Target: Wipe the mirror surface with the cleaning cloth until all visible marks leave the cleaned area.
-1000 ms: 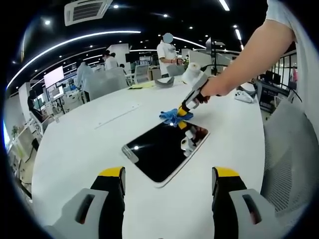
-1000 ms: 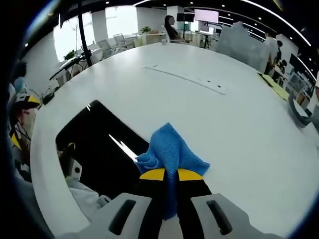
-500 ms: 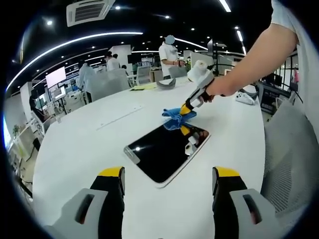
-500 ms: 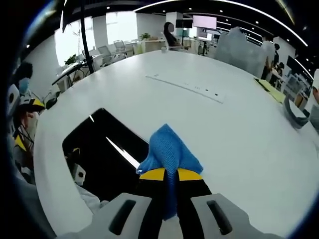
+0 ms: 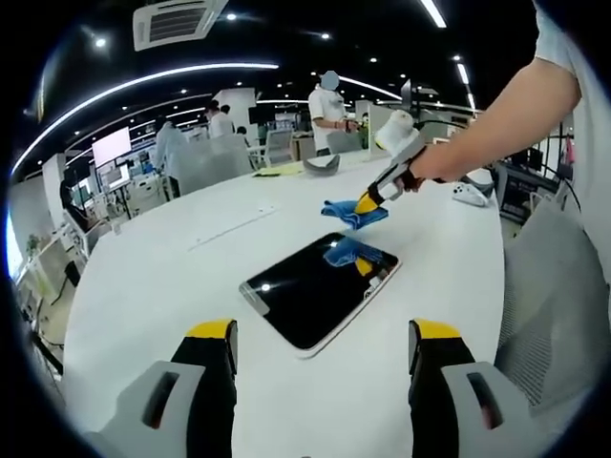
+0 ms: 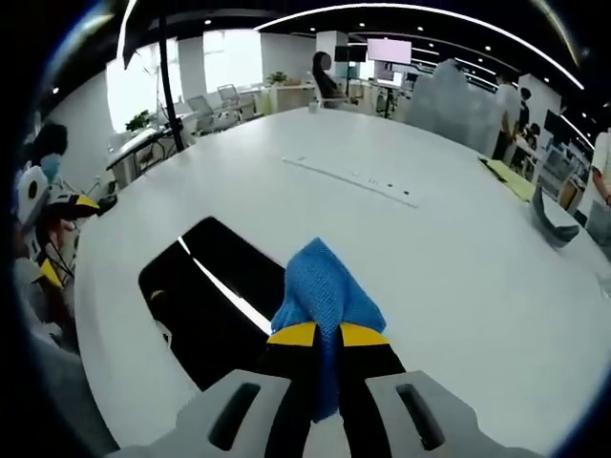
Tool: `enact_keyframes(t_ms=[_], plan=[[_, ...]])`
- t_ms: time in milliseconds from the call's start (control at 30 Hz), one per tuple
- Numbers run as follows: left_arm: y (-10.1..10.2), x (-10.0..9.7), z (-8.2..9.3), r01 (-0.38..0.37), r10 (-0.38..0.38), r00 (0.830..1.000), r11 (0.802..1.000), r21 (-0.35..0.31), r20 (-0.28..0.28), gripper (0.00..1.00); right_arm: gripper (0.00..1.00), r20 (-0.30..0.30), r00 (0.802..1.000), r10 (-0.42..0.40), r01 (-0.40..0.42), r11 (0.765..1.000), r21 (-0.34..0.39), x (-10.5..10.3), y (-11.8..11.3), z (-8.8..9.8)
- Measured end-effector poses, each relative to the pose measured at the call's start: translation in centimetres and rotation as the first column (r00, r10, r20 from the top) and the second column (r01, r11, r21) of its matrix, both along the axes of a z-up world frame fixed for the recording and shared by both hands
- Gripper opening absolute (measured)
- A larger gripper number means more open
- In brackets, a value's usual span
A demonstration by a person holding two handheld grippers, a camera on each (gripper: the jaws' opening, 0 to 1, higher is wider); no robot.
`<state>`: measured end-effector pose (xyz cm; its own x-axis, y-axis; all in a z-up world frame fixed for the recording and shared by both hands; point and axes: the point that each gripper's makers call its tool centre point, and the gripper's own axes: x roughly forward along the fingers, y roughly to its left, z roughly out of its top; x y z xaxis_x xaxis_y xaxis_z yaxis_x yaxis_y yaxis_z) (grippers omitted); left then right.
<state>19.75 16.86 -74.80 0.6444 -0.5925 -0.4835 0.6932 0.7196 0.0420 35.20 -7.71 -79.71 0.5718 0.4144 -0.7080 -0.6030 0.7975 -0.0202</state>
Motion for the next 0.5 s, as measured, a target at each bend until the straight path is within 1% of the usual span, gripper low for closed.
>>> enact_keyframes(t_ms=[233, 400, 500], plan=[[-0.4, -0.5, 0.3, 0.019, -0.019, 1.000, 1.000, 0.017, 0.014, 0.73, 0.02, 0.004, 1.000, -0.009, 0.009, 1.000, 0.011, -2.1, -1.1, 1.1], [-0.5, -0.4, 0.5, 0.010, -0.010, 1.000, 1.000, 0.013, 0.020, 0.73, 0.02, -0.001, 0.999, -0.040, 0.040, 0.998, 0.039, -3.5, -1.9, 1.8], [-0.5, -0.5, 0.3, 0.006, -0.006, 1.000, 1.000, 0.011, 0.014, 0.73, 0.02, 0.005, 0.999, -0.042, 0.042, 0.998, 0.043, -4.1, -2.2, 2.1]])
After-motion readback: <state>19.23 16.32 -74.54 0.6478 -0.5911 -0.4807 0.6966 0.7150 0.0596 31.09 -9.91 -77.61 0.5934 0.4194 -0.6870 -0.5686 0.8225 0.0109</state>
